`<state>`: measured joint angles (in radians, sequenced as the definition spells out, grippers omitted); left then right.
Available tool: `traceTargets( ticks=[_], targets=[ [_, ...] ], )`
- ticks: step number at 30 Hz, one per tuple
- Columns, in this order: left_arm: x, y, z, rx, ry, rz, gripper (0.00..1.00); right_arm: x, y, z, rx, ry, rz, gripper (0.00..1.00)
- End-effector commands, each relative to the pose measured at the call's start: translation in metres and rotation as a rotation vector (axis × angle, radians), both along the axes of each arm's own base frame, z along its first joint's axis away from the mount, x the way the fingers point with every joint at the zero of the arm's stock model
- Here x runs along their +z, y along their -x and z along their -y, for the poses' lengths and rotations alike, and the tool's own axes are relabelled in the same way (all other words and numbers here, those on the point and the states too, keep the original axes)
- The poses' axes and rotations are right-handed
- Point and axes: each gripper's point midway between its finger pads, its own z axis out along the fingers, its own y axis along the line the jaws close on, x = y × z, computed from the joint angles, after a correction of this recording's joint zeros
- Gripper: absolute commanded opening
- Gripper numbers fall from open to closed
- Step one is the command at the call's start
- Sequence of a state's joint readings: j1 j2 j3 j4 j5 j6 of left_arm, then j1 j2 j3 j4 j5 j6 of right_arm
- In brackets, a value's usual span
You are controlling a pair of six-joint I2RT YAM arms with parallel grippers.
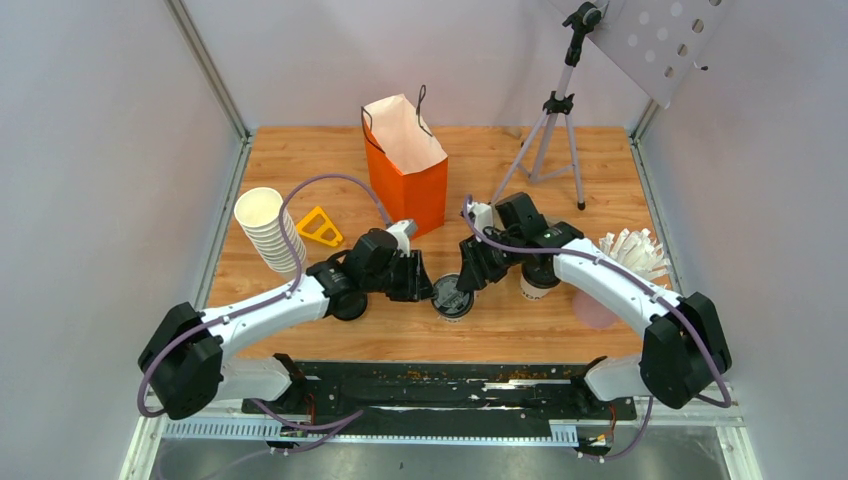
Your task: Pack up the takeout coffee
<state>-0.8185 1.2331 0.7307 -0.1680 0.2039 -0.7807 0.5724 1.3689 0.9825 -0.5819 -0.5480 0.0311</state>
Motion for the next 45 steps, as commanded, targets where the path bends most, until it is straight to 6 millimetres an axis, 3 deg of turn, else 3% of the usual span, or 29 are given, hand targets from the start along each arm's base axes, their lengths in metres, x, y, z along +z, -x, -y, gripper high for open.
traceTargets(
  ticks=[1,6,11,19,23,31,38,45],
  targets=[
    [0.007,-0.015,0.009,0.026,0.017,0.045,0.43,0.016,-0.015,-0.011,0.022,-0.048,0.074,0.43],
    [0.002,-0.017,0.007,0.03,-0.008,0.04,0.42,0.009,-0.01,-0.011,-0.052,-0.071,0.022,0.36],
    [0.016,-0.014,0.011,0.033,0.056,0.047,0.42,0.007,-0.006,-0.008,-0.111,-0.102,0.015,0.32],
    [0.018,-0.017,0.012,0.042,0.056,0.05,0.29,0.006,0.006,-0.004,-0.171,-0.113,-0.064,0.3],
    [0.02,-0.019,0.016,0.03,0.052,0.049,0.28,0.004,0.014,0.0,-0.202,-0.114,-0.098,0.3],
    [0.026,-0.023,0.02,0.013,0.051,0.07,0.18,0.018,0.012,0.005,-0.227,-0.113,-0.063,0.45],
    [0.031,-0.025,0.026,-0.004,0.065,0.081,0.15,0.029,0.006,0.011,-0.249,-0.082,-0.023,0.47],
    [0.035,-0.023,0.029,-0.051,0.073,0.109,0.14,0.038,0.002,0.018,-0.268,-0.054,0.02,0.58]
  ],
)
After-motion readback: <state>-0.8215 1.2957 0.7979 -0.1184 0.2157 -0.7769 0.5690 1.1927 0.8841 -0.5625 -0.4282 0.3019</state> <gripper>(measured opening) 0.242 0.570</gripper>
